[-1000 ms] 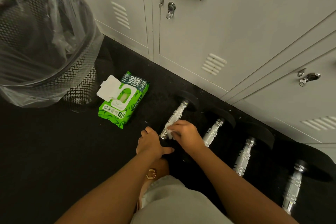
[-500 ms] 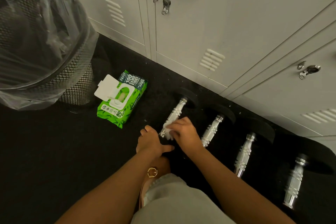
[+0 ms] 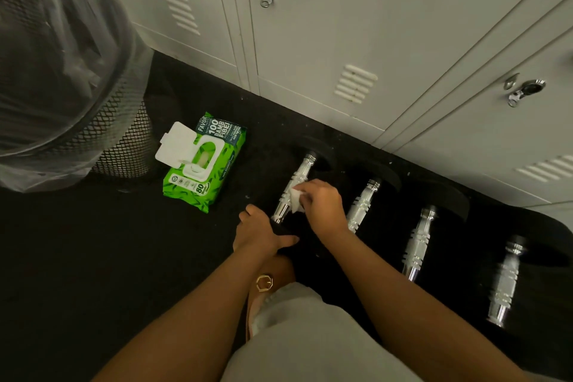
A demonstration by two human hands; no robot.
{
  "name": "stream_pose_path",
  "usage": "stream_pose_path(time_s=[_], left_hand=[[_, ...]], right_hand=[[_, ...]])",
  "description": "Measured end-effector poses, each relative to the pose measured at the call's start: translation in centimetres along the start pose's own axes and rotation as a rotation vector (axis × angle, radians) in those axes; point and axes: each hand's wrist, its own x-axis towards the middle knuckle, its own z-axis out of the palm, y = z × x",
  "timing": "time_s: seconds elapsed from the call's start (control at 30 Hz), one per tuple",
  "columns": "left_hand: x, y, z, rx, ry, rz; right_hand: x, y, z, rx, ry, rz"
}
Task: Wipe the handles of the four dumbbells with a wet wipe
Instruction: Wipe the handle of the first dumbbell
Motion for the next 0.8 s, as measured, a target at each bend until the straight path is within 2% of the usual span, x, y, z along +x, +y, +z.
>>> stream_pose_path(time_s=[0.17,0.33,0.5,0.7,0.8], left_hand=[[-0.1,-0.2,0.3,-0.011,-0.001,0.005],[0.1,-0.1,0.2,-0.010,0.000,-0.005],[0.1,-0.1,0.5,-0.009,0.007,-0.008],[0.2,-0.2,0.3,-0.011,0.008,0.003],[0.0,-0.2,0.4,-0.001,0.009,0.003]], right_hand=[[-2.5,-1.0,0.5,0.045,-0.069,-0.076],[-0.3,-0.4,0.2,0.036,0.011,0.042],[-2.3,-1.1,1.0,0.033,-0.003,-0.017],[-0.4,-0.8,0.5,0.065,0.057,0.087],[-2.0,-1.6,1.0,0.062,0.057,0.055]])
